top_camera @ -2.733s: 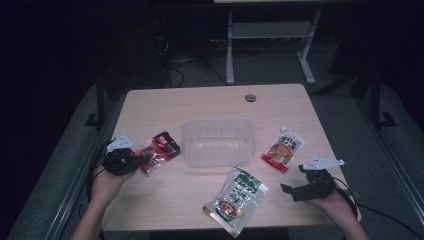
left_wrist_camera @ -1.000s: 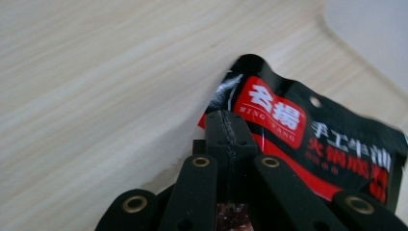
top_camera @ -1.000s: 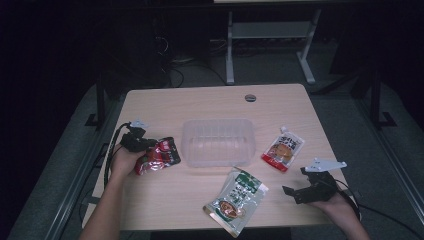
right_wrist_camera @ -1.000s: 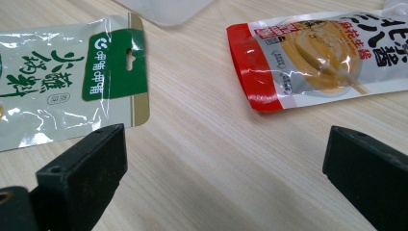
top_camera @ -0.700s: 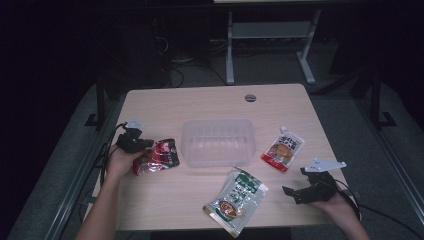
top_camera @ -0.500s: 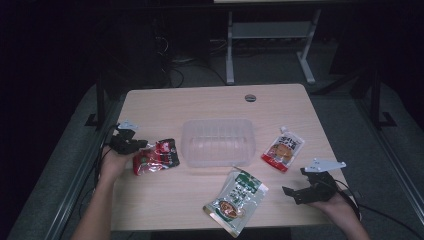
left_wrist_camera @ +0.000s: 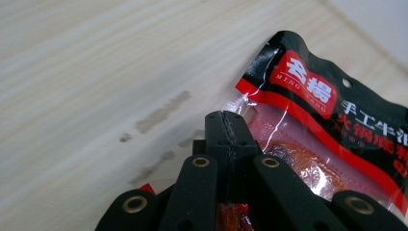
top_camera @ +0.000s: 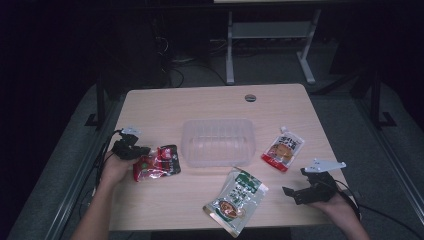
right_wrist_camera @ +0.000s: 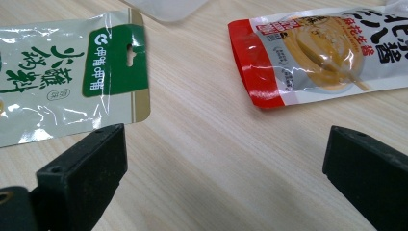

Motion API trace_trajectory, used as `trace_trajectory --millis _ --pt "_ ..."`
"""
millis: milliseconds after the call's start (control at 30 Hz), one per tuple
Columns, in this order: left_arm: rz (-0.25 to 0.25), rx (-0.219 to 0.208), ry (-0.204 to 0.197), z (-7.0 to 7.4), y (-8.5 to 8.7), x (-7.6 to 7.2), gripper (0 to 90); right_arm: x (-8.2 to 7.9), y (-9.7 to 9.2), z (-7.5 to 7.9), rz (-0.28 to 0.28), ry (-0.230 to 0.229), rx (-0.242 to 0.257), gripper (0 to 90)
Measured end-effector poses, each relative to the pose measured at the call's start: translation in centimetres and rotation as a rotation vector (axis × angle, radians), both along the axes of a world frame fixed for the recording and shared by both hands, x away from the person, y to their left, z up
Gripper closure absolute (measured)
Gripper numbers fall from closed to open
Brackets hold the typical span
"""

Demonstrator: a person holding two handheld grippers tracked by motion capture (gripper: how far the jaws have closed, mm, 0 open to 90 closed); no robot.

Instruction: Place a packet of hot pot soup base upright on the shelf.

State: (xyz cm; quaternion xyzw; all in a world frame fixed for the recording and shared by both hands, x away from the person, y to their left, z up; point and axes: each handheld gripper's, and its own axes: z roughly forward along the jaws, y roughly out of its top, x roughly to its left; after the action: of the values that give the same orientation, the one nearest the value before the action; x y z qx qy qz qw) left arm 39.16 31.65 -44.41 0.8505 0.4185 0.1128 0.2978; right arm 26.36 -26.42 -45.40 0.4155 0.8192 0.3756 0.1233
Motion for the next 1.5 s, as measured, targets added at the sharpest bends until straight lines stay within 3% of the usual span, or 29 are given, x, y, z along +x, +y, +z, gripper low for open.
trace_trajectory --millis 267,467,667,833,933,1000,1133,1233,1500 --pt "-0.070 0.000 0.027 0.1 -0.4 -2.2 89.9 0.0 0.0 0.0 0.004 -0.005 -0.002 1.3" --pt "-0.101 -0.022 0.056 0.1 -1.0 -4.1 89.9 0.0 0.1 0.0 0.009 -0.002 -0.005 1.4" --pt "-0.133 -0.014 0.061 0.3 -2.0 -6.2 89.9 0.0 0.2 0.0 0.010 0.000 -0.009 1.4" --pt "-0.122 -0.008 0.015 1.3 -1.8 -7.2 89.9 0.0 0.2 0.0 0.010 -0.002 -0.014 1.3" --pt "-0.069 -0.006 -0.011 1.9 -0.5 -8.0 89.9 -0.1 0.2 0.0 0.013 -0.004 -0.014 1.3" --pt "-0.048 0.014 -0.012 1.9 0.5 -8.7 89.9 0.0 0.2 0.0 0.011 0.000 -0.013 1.4" --pt "-0.026 0.006 0.015 1.2 1.5 -9.7 89.8 0.0 0.3 -0.1 0.018 -0.003 -0.015 1.4" --pt "-0.053 0.022 0.038 0.6 1.3 -10.0 89.9 -0.1 0.4 0.0 0.018 0.000 -0.018 1.4" --pt "-0.126 0.023 0.042 0.5 -0.7 -10.2 89.8 -0.1 0.4 -0.1 0.018 0.006 -0.017 1.4"
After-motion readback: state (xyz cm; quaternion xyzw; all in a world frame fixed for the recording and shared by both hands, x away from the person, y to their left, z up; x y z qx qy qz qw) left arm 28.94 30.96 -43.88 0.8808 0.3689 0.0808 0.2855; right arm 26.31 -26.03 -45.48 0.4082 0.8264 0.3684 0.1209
